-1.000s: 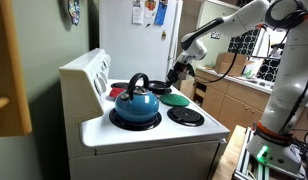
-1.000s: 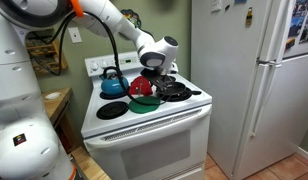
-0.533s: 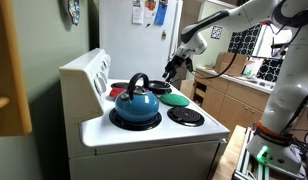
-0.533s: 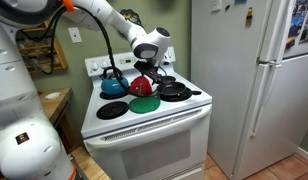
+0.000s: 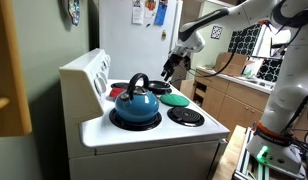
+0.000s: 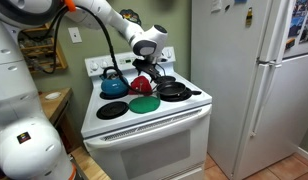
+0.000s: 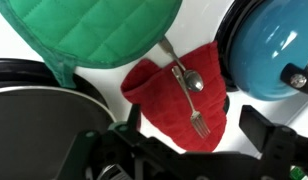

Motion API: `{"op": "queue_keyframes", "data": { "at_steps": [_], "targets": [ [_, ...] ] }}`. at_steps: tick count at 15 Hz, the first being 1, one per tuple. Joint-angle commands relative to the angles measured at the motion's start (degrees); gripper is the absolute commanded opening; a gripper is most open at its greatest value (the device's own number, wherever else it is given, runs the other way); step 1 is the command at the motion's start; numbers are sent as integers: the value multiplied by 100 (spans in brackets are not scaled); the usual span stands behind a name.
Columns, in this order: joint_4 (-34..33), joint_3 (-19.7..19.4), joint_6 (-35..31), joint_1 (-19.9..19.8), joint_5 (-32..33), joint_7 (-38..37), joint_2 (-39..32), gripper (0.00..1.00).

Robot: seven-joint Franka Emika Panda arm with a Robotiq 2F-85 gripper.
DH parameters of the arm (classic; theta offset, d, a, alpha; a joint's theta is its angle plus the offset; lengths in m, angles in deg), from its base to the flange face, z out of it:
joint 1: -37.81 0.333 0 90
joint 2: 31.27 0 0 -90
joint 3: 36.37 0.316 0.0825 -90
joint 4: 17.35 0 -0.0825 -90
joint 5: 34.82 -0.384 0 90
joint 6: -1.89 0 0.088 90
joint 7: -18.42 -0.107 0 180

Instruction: Put the green pot holder on the stove and then put the blue kettle on the green pot holder

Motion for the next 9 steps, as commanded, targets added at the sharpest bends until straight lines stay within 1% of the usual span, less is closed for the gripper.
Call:
{"op": "queue_keyframes", "data": {
  "at_steps": [1,4,7,8,9],
  "targets": [
    [-757,199,745,261,641,-89,-353,100],
    [-1456,400,1315,448,1297,-92,-661,100],
    [-2229,591,1611,642,2071,-26,-986,100],
    [-1676,564,1347,518,1637,-42,-663,100],
    [-1818,606,1368,550,1692,-69,-729,100]
  ]
}}
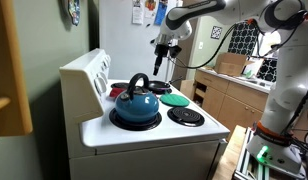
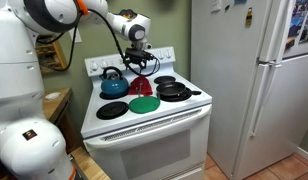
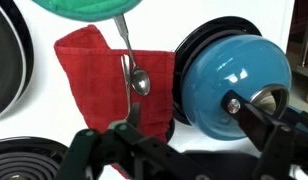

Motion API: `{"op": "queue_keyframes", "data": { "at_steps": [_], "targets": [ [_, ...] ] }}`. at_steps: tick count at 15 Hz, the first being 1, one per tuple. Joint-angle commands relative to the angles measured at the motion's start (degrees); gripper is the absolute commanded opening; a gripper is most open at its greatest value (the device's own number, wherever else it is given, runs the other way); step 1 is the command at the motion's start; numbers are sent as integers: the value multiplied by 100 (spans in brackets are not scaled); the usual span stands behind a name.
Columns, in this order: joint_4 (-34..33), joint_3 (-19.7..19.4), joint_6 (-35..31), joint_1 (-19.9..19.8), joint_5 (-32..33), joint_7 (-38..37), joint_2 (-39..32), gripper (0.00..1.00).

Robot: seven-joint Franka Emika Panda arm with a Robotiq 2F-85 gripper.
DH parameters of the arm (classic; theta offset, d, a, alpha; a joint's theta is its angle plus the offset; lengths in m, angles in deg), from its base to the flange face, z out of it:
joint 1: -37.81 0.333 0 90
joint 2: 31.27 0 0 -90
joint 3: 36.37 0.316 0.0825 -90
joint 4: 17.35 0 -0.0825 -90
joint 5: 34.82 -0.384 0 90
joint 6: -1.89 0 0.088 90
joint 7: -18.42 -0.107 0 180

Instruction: Put the green pot holder on the stove and then put the blue kettle on the green pot holder

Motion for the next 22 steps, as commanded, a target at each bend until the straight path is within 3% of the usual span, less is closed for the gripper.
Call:
{"op": "queue_keyframes", "data": {
  "at_steps": [1,5,12,15,22],
  "targets": [
    [-20,49,10,-34,7,-14,-11,100],
    [-11,32,10,-79,5,-12,-16,100],
    [7,488,-970,20,-976,1822,-134,100],
    [-135,634,-532,25,-1293,2621,-310,100],
    [-361,633,158,84,-1000,3374,-424,100]
  ]
}}
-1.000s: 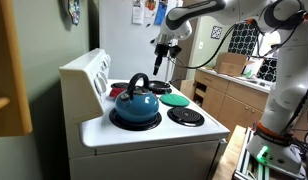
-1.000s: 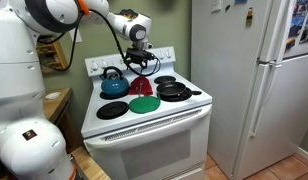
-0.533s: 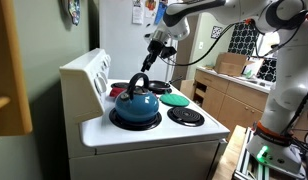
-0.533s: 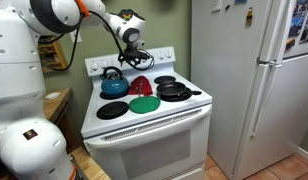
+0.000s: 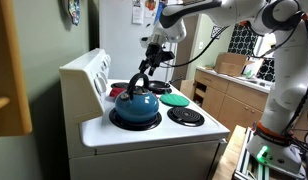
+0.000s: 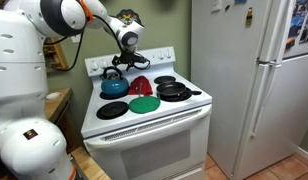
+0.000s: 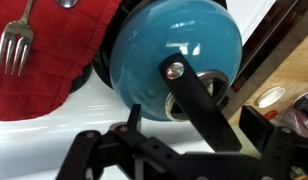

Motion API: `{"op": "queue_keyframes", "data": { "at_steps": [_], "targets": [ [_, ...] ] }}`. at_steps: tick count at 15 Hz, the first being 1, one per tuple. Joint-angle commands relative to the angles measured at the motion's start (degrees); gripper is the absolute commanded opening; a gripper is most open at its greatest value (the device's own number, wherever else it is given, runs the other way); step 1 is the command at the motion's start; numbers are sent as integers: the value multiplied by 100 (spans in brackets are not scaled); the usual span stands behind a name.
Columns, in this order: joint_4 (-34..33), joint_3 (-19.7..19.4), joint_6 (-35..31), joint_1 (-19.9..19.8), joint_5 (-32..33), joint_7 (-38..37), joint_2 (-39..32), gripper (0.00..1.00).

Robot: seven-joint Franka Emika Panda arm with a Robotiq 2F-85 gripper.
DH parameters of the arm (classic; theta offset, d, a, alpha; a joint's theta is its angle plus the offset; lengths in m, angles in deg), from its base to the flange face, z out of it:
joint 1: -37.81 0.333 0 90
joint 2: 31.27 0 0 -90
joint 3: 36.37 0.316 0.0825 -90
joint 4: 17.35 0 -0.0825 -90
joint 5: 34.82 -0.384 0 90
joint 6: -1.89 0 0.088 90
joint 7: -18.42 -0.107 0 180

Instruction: Put the green pot holder on the stove and then put the blue kettle on the green pot holder

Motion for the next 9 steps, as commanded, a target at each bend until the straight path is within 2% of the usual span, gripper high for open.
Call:
{"op": "queue_keyframes", "data": {
  "at_steps": [1,5,9],
  "targets": [
    [-237,-4,280,46,135,422,-87,100],
    [-398,27,313,117,196,784,-246,100],
    [-494,87,191,161,-37,950,-413,100]
  ]
}}
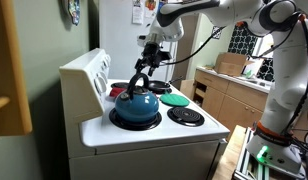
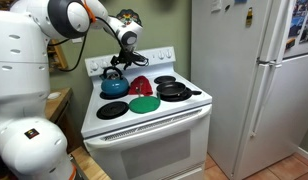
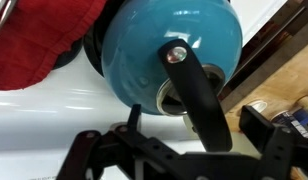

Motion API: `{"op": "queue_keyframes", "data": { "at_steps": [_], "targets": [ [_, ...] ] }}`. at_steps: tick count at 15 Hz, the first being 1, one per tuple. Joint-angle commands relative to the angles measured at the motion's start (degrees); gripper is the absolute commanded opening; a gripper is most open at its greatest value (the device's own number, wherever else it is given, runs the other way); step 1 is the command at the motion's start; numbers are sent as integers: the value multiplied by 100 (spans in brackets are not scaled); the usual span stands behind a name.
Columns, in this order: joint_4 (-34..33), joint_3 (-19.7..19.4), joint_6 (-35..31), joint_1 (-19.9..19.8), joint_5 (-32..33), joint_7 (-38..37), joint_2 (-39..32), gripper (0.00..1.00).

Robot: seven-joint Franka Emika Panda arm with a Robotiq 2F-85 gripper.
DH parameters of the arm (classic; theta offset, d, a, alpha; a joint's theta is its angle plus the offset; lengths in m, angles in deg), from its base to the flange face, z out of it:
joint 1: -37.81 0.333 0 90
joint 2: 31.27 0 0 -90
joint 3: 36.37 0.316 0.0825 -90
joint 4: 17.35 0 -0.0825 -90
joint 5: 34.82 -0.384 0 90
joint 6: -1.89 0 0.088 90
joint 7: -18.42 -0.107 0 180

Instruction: Put the green pot holder on the stove and then put the blue kettle on the green pot holder

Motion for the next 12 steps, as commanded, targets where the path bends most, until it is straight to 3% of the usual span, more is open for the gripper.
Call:
{"op": "queue_keyframes", "data": {
  "at_steps": [1,3,5,6,9,12],
  "targets": [
    [-213,82,-7,43,-113,229,-214,100],
    [-264,108,29,61,-67,252,-237,95],
    [-271,122,42,61,-53,225,-232,71],
    [-280,123,86,61,-46,189,-234,70],
    [-305,113,201,61,-20,112,-254,48],
    [-326,107,291,69,-7,91,-253,38]
  ]
}}
